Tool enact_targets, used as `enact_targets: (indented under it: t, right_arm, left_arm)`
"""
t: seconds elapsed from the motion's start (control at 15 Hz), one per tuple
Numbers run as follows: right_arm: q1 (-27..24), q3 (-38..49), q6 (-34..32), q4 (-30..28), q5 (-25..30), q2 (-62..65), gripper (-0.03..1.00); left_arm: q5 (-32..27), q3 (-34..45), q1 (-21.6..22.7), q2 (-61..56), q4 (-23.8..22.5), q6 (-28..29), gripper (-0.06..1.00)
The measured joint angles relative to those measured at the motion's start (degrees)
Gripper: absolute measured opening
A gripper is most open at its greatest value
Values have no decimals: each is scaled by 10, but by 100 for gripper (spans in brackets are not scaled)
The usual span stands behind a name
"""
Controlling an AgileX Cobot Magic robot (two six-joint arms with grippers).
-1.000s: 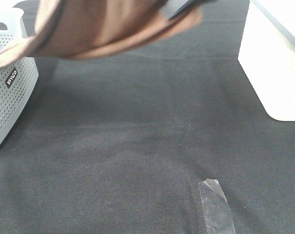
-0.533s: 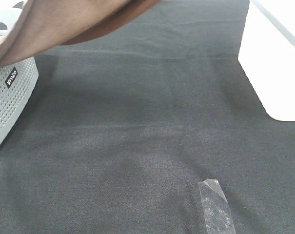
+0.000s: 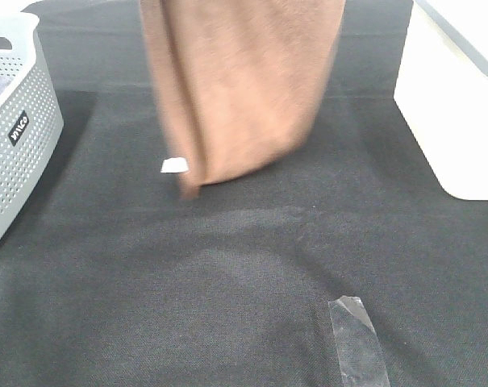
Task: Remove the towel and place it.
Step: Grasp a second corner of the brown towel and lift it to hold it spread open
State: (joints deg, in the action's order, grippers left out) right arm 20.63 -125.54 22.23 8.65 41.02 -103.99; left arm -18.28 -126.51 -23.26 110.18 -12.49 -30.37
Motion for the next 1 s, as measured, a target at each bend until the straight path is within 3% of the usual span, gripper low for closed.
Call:
enact_targets:
  t: [0.27, 0.53, 0.73, 1.0]
  right_arm:
    - [0, 0, 12, -57, -193, -50, 1]
    - [0, 0, 1, -63, -324, -93, 1]
    - [0, -19, -2, -62, -366, -108, 1]
    - [0, -70, -5, -62, -386, -109, 1]
  left_arm:
    - [176, 0, 20, 50, 22, 1, 0]
    - [364, -2, 52, 103, 31, 17, 0]
    - [423, -27, 68, 125, 34, 41, 0]
    - [437, -63, 70, 127, 11, 45, 0]
